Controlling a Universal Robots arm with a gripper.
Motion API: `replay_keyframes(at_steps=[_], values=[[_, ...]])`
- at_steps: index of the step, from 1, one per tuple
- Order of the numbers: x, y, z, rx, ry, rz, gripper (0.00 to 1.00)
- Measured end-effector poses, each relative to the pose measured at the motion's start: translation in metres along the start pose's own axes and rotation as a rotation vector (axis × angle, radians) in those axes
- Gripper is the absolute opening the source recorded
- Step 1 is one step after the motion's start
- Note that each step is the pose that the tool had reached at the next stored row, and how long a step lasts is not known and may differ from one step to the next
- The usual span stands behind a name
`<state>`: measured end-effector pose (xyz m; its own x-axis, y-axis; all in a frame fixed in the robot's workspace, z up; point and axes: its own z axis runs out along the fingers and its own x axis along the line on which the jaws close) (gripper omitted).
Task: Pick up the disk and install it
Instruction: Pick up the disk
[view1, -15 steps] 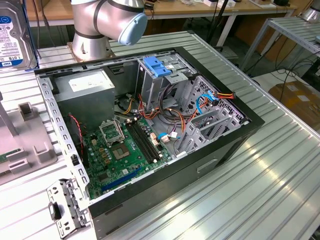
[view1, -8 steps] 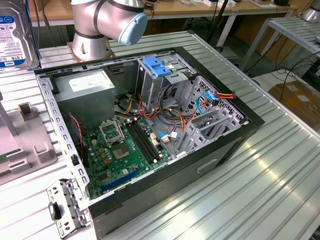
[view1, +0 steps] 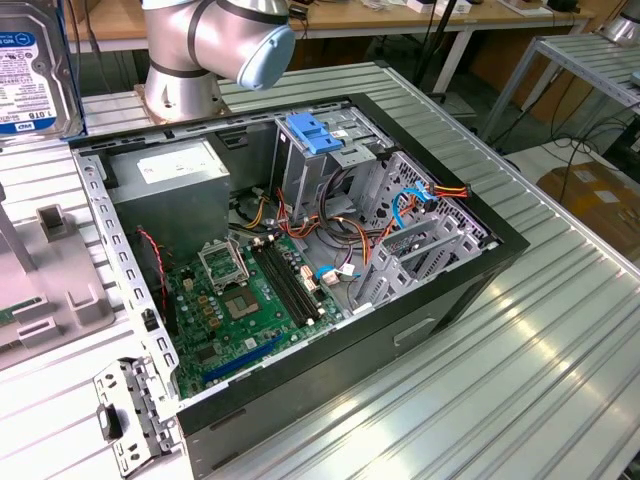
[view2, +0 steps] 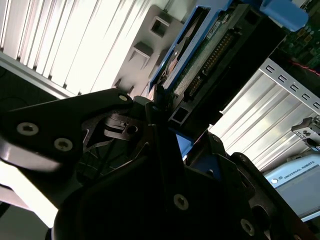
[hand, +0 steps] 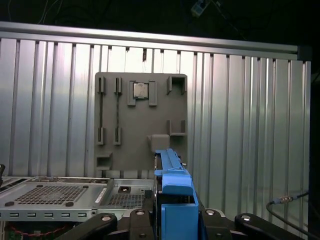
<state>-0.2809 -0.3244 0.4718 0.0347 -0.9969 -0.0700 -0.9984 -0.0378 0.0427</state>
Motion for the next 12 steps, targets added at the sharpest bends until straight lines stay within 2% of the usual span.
replay_keyframes(at_steps=[12], values=[[0.0005,-0.0088,-0.0004,0.0,0.0,0.0,0.37]])
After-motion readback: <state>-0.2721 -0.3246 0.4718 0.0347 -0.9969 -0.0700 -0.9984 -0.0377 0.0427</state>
